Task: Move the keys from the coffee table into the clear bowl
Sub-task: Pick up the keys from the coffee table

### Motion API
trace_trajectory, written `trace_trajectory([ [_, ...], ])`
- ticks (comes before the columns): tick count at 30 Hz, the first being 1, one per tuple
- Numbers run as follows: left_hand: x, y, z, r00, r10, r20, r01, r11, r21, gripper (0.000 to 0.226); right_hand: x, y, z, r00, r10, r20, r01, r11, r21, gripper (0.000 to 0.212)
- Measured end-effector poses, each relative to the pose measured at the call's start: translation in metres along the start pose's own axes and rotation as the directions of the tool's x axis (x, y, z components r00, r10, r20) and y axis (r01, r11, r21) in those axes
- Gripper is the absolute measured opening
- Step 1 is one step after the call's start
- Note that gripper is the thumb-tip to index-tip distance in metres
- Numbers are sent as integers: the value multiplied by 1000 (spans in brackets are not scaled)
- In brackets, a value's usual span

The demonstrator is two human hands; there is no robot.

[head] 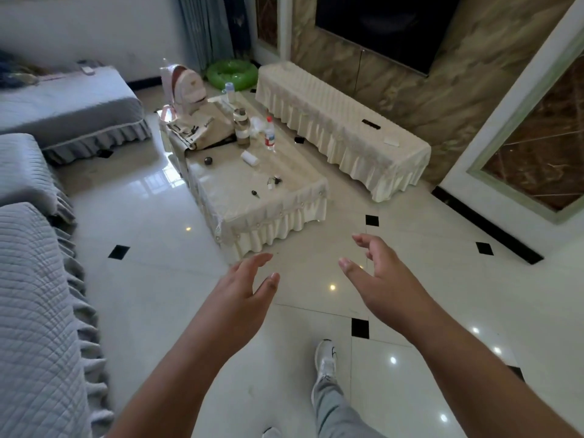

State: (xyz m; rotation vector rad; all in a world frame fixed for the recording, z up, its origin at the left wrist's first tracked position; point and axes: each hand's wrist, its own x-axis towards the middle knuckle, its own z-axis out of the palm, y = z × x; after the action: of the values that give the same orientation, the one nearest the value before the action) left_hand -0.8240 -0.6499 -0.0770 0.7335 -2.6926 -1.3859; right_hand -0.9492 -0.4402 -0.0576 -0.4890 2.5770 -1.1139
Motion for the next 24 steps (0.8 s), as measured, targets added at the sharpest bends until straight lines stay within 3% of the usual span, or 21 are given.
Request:
trace_trajectory([
  [5,45,7,-8,999,-32,-21,32,999,26,58,61,-2,7,999,-19,47,17,999,27,59],
  [15,175,46,-26,987,-73,-141,84,994,74,46,219,-22,-10,983,-158,97,155,987,33,58],
  [24,274,67,-18,977,-114,-177,119,993,17,47,333,-18,-36,974,-118,193,124,992,-18,57],
])
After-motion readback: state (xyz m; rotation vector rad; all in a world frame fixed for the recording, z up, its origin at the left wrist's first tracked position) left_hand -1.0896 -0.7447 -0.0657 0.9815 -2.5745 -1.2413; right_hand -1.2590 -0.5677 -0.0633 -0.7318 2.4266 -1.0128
